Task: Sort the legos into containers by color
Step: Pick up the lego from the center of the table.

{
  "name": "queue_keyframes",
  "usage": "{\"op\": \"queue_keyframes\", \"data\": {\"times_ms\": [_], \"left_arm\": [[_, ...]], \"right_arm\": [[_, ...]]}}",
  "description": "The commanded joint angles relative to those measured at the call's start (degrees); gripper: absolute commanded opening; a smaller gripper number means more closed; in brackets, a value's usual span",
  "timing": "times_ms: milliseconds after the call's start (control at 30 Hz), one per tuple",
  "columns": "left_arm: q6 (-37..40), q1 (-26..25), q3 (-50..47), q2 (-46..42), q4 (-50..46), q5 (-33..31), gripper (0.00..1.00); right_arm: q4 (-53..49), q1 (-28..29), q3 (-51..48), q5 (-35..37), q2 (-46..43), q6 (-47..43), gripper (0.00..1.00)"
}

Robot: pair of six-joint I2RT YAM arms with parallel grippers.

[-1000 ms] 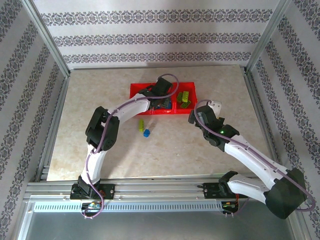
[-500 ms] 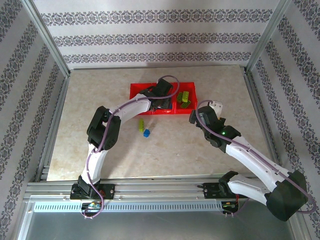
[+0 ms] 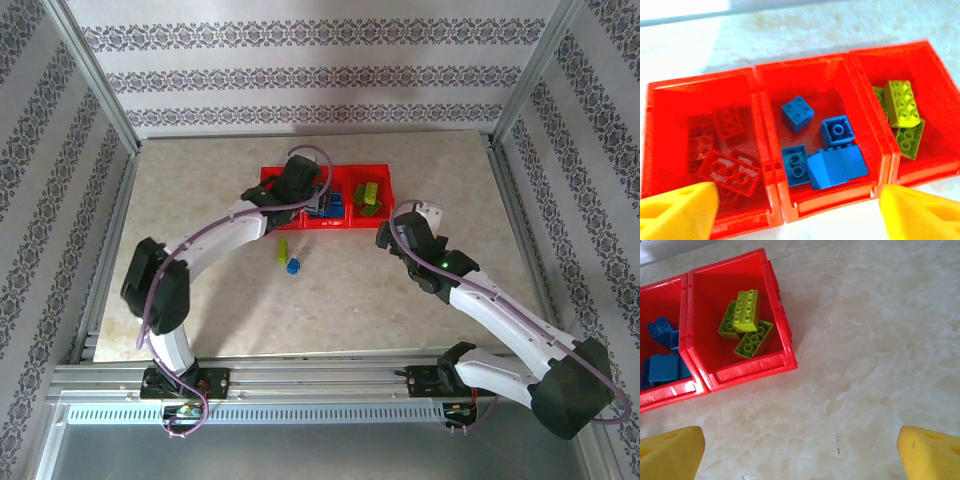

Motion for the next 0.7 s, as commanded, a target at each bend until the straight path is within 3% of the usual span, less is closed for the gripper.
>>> {"op": "queue_keyframes", "data": {"times_ms": [0,33,300,667], "left_arm": [[-2.11,-0.48,-6.18,-5.41,4.73,-6.49,0.94],[-2.59,-0.49,-8.31,-7.26,5.44,-8.02,1.0],[-5.26,-0.29,-23.57,-21.64,10.22,-17.07,1.0],[-11.16,1.14,-39.0,-37.5,9.25,-20.68,1.0]], "right_arm": [[1.25,0.21,0.17,-1.13,1.12,0.54,0.98],[1.27,0.58,0.31,-1.17,1.51,0.55,0.98],[2.92,3.53,1.87,-2.03,5.56,1.07,0.98],[3.88,9.52,8.61,-3.49,16.01,1.2,0.98]]}}
